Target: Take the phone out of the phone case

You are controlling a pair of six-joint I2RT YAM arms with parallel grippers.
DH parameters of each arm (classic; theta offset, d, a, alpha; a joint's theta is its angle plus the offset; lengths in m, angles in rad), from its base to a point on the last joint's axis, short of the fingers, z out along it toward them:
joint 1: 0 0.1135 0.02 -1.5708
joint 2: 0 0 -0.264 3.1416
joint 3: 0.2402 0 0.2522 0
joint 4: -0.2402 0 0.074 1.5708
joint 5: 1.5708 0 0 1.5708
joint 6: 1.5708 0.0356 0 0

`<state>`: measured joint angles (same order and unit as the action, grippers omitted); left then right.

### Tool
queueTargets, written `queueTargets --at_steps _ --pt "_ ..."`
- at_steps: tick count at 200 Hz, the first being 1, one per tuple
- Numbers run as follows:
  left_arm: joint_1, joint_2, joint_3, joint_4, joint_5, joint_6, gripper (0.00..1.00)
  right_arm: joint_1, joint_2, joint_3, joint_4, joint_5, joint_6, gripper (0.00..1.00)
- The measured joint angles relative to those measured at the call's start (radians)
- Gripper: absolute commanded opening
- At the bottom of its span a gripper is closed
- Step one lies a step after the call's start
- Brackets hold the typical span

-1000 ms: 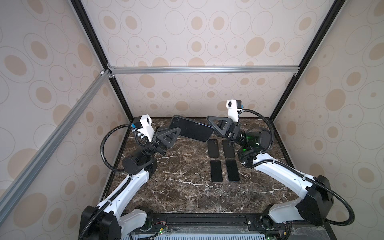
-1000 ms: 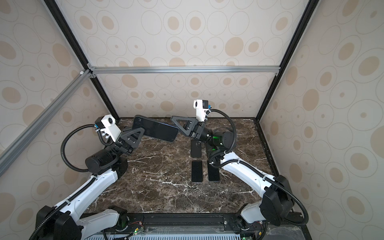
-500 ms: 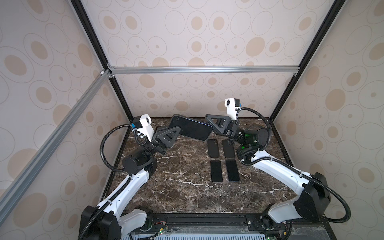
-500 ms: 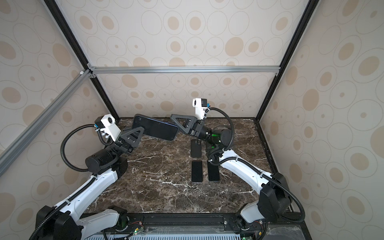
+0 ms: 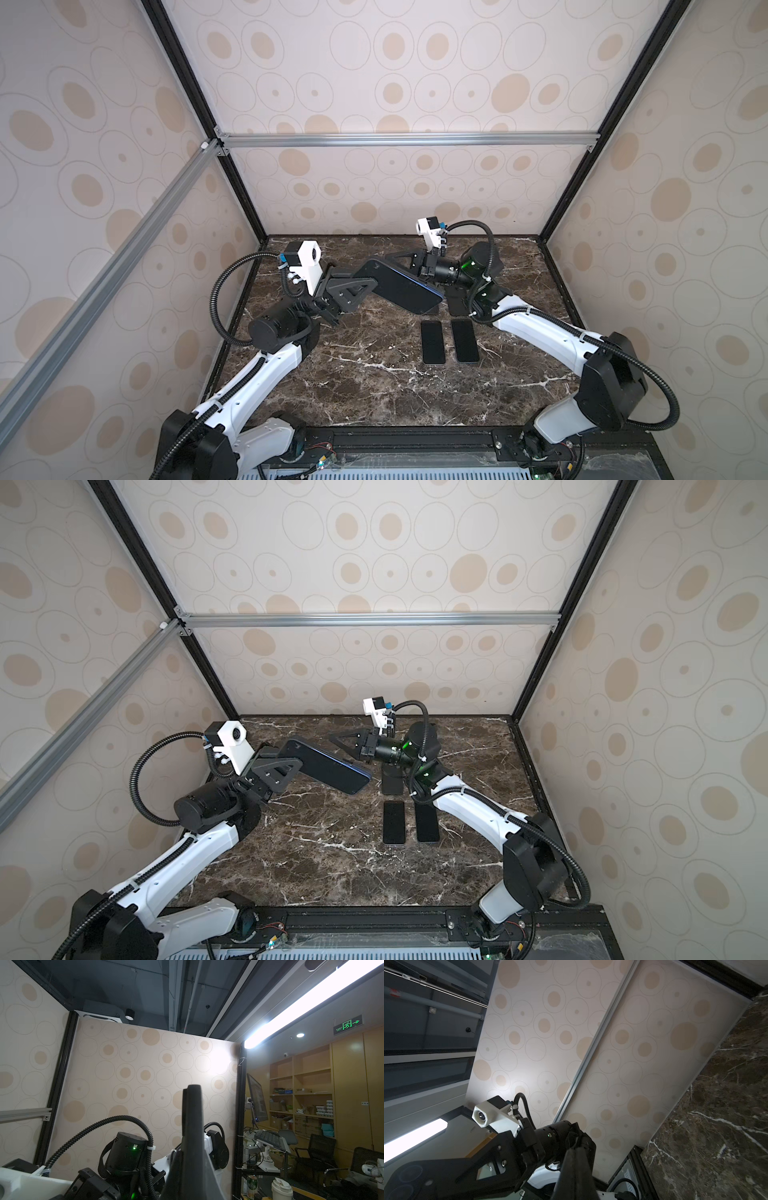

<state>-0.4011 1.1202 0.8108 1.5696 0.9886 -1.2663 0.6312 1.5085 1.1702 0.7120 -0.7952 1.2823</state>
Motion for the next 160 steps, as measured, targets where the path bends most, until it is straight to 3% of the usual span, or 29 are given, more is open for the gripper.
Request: queueTargets --at_steps 14,35,52,82,118,160 --pt "0.000 -0.004 0.000 -0.001 0.008 0.018 0.00 -0.019 -0.054 -0.013 -0.082 0.010 -0.070 0.06" --pt "0.000 -0.040 0.000 -0.066 0.020 0.102 0.00 -0.064 -0.184 -0.021 -0.285 0.077 -0.251 0.26" --pt "0.000 -0.103 0.000 -0.224 0.025 0.232 0.00 -0.089 -0.304 -0.011 -0.475 0.172 -0.431 0.37" --pt "0.000 -0.193 0.024 -0.549 0.027 0.473 0.00 -0.096 -0.440 0.045 -0.698 0.254 -0.725 0.47" --pt "0.000 -0.206 0.079 -0.860 0.028 0.685 0.00 -0.100 -0.488 0.085 -0.825 0.171 -0.978 0.55" --pt "0.000 -0.168 0.121 -1.044 0.058 0.800 0.00 -0.100 -0.443 0.182 -0.993 -0.024 -1.193 0.65"
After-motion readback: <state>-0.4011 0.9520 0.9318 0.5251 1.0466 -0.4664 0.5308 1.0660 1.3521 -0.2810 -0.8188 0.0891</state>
